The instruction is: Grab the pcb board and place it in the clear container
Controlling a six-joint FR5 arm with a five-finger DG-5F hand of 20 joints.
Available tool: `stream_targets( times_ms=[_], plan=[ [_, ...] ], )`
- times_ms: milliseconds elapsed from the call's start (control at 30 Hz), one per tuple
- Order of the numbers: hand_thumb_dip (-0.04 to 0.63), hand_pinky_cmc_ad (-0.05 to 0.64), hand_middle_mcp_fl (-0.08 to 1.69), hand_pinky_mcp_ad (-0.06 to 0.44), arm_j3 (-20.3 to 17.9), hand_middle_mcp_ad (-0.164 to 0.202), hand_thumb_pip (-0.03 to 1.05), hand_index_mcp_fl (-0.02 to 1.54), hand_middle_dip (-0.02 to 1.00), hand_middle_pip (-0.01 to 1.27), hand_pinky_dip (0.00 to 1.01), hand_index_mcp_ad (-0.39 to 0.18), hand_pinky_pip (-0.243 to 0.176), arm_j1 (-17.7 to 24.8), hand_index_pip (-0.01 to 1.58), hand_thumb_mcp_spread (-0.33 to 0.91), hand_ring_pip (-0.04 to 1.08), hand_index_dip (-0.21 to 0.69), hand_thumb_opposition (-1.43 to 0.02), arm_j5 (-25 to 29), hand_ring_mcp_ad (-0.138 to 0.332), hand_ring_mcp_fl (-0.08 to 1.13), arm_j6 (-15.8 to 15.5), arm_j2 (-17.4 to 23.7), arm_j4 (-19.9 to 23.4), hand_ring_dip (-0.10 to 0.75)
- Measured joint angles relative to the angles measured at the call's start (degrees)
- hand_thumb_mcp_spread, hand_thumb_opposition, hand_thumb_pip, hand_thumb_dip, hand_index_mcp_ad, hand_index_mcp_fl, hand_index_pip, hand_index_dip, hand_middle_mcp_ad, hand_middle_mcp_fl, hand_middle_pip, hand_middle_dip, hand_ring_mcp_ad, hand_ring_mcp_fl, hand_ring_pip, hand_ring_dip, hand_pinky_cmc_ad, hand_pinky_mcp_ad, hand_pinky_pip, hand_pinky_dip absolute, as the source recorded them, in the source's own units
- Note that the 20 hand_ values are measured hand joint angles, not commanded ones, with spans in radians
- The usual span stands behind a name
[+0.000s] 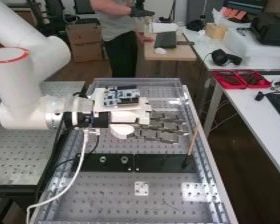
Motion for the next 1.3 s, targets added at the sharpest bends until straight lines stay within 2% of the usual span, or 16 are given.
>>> stream_targets(
  times_ms=[200, 400, 600, 700, 1067, 1300],
  plan=[
    [0.202, 0.265, 0.01, 0.129, -2.8, 0.012, 0.38, 0.7, 0.11, 0.14, 0.18, -0.255, -0.077, 6.3, 1.15, 0.7, 0.09, 0.222, -0.89, 1.0, 0.127, 0.01, 2.1, 3.4, 2.3, -0.012],
    [0.202, 0.265, 0.0, 0.129, -4.4, 0.012, 0.37, 0.7, 0.11, 0.14, 0.18, -0.255, -0.077, 13.4, 1.14, 0.7, 0.09, 0.237, -0.89, 3.1, 0.138, 0.01, 4.3, 5.1, 4.5, -0.012],
    [0.202, 0.265, 0.0, 0.131, -3.9, 0.012, 0.37, 0.71, 0.11, 0.14, 0.18, -0.255, -0.077, 19.5, 1.12, 0.7, 0.09, 0.244, -0.89, 5.7, 0.14, 0.01, 6.8, 4.0, 6.1, -0.012],
    [0.202, 0.265, 0.0, 0.131, -1.9, 0.005, 0.37, 0.71, 0.11, 0.14, 0.18, -0.255, -0.077, 22.2, 1.12, 0.7, 0.09, 0.251, -0.89, 7.3, 0.141, 0.01, 7.9, 1.6, 6.2, -0.012],
    [0.202, 0.265, 0.0, 0.131, 6.2, 0.012, 0.37, 0.71, 0.11, 0.14, 0.18, -0.255, -0.077, 25.6, 1.1, 0.7, 0.09, 0.253, -0.89, 11.6, 0.145, 0.02, 8.6, -6.8, 2.7, -0.012],
    [0.202, 0.265, 0.0, 0.129, 8.1, 0.01, 0.37, 0.71, 0.11, 0.14, 0.18, -0.255, -0.077, 24.9, 1.1, 0.69, 0.09, 0.255, -0.9, 14.4, 0.145, 0.02, 6.7, -8.8, -0.2, -0.012]
  ],
)
